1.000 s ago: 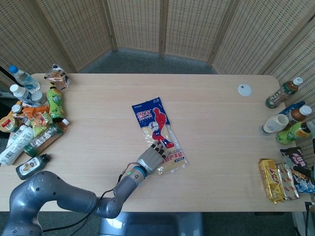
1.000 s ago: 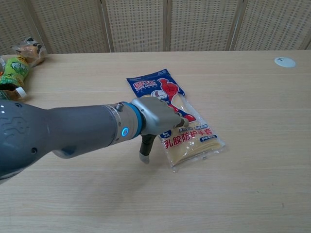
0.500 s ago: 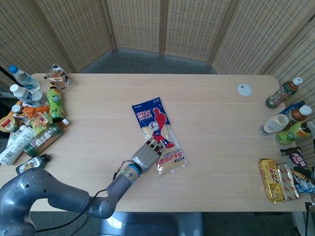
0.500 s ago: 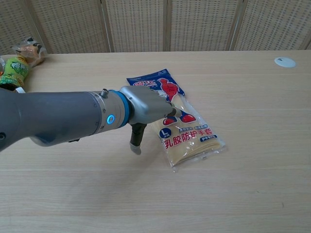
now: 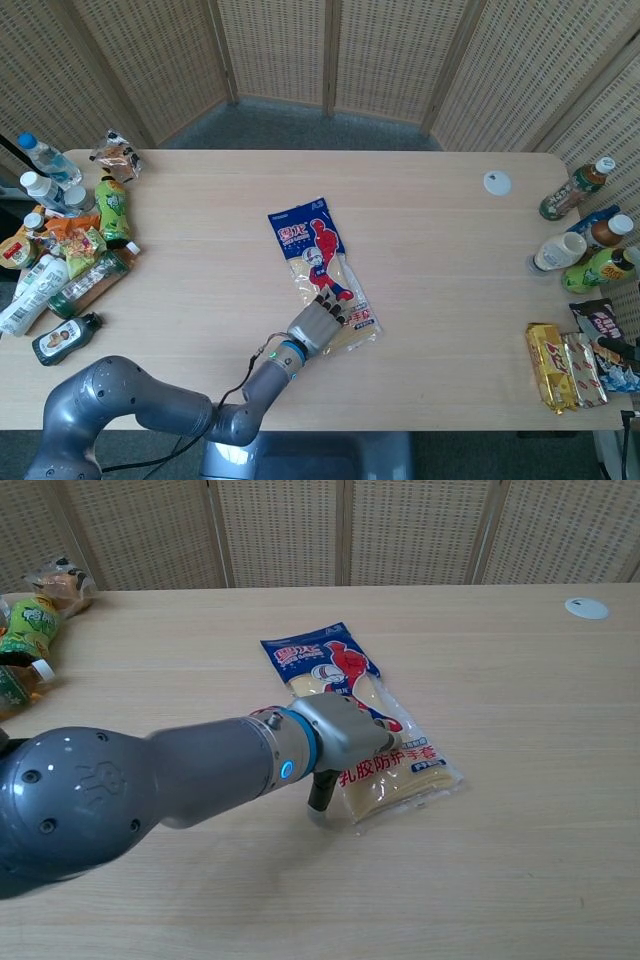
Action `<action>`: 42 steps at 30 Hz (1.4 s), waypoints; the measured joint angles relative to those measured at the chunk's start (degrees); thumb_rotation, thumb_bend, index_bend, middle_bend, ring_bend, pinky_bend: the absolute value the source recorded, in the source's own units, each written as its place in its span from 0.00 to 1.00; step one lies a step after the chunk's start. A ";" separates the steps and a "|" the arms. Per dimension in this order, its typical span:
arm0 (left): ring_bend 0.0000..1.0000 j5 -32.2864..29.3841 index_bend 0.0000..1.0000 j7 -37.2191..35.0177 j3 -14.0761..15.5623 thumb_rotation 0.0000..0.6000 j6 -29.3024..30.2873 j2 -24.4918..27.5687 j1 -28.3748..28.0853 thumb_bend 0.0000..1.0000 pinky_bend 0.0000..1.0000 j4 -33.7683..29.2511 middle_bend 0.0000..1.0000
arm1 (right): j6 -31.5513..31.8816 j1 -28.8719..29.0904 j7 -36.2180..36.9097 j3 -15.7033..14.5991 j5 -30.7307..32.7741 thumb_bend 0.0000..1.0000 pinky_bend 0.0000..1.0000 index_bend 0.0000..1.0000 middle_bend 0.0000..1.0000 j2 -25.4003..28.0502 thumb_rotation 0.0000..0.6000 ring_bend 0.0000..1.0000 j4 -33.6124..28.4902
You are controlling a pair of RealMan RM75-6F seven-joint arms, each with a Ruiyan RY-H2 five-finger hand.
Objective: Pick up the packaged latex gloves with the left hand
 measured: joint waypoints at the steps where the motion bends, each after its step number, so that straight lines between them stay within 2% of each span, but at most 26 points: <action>1: 0.00 -0.54 0.00 0.52 0.01 1.00 0.04 0.04 -0.14 0.00 0.00 -0.27 0.00 | 0.00 0.00 0.06 0.05 0.05 0.15 0.13 0.08 0.04 0.02 1.00 0.00 0.02; 6: 0.00 -2.20 0.03 2.44 0.47 1.00 1.32 2.20 -0.55 0.00 0.02 -4.55 0.00 | 0.35 -0.13 -0.05 -0.05 -0.31 0.15 0.13 0.08 0.04 0.07 1.00 0.00 -0.44; 9: 0.01 -3.54 0.08 3.33 0.76 1.00 2.58 4.58 -0.60 0.00 0.10 -8.24 0.04 | 0.65 -0.24 -0.32 -0.13 -0.57 0.15 0.13 0.09 0.04 0.07 1.00 0.00 -0.82; 10: 0.03 -4.04 0.11 3.68 0.90 1.00 3.04 5.43 -0.63 0.00 0.12 -9.40 0.06 | 0.79 -0.30 -0.40 -0.13 -0.60 0.15 0.13 0.09 0.04 0.08 1.00 0.00 -0.96; 13: 0.19 -6.27 0.18 5.08 1.52 1.00 4.69 8.32 -0.77 0.00 0.18 -12.99 0.19 | 1.03 -0.39 -0.35 0.02 -0.54 0.15 0.13 0.08 0.04 0.22 1.00 0.00 -1.19; 15: 0.23 -8.64 0.21 5.99 1.87 1.00 5.66 9.84 -0.91 0.00 0.19 -14.90 0.25 | 1.10 -0.42 -0.30 0.13 -0.44 0.15 0.13 0.08 0.04 0.31 1.00 0.00 -1.17; 16: 0.22 -9.67 0.21 6.31 1.98 1.00 6.02 10.36 -0.97 0.00 0.19 -15.70 0.25 | 1.11 -0.43 -0.17 0.20 -0.37 0.15 0.13 0.09 0.04 0.36 1.00 0.00 -1.18; 18: 0.18 -11.02 0.18 6.60 2.17 1.00 6.60 11.97 -0.99 0.00 0.16 -17.32 0.17 | 1.12 -0.45 0.05 0.29 -0.28 0.15 0.13 0.08 0.04 0.48 1.00 0.00 -1.23; 20: 0.08 -10.54 0.15 6.20 2.23 1.00 6.64 13.02 -0.82 0.00 0.11 -17.91 0.05 | 1.13 -0.47 0.14 0.28 -0.35 0.15 0.13 0.08 0.04 0.57 1.00 0.00 -1.26; 22: 0.01 -8.54 0.12 5.02 2.18 1.00 6.37 13.28 -0.46 0.00 0.05 -17.95 0.00 | 1.04 -0.48 0.11 0.19 -0.42 0.15 0.13 0.08 0.04 0.61 1.00 0.00 -1.23; 25: 0.00 -4.35 0.11 2.76 1.91 1.00 5.81 13.23 0.08 0.00 0.00 -17.64 0.00 | 0.94 -0.44 0.09 0.21 -0.35 0.15 0.13 0.09 0.04 0.58 1.00 0.00 -1.13; 30: 0.00 1.04 0.10 0.44 1.36 1.00 5.20 11.71 0.32 0.00 0.00 -15.38 0.00 | 0.68 -0.40 0.46 0.28 -0.13 0.15 0.13 0.08 0.04 0.66 1.00 0.00 -1.03; 36: 0.00 1.72 0.07 0.50 1.34 1.00 4.64 7.60 -0.07 0.00 0.00 -10.09 0.00 | 0.57 -0.40 0.80 0.25 -0.17 0.15 0.13 0.09 0.04 0.78 1.00 0.00 -1.09; 42: 0.00 -0.50 0.05 2.20 1.40 1.00 3.58 3.20 -0.67 0.00 0.00 -5.38 0.00 | 0.37 -0.44 1.28 0.44 0.40 0.14 0.13 0.09 0.04 0.87 1.00 0.00 -0.81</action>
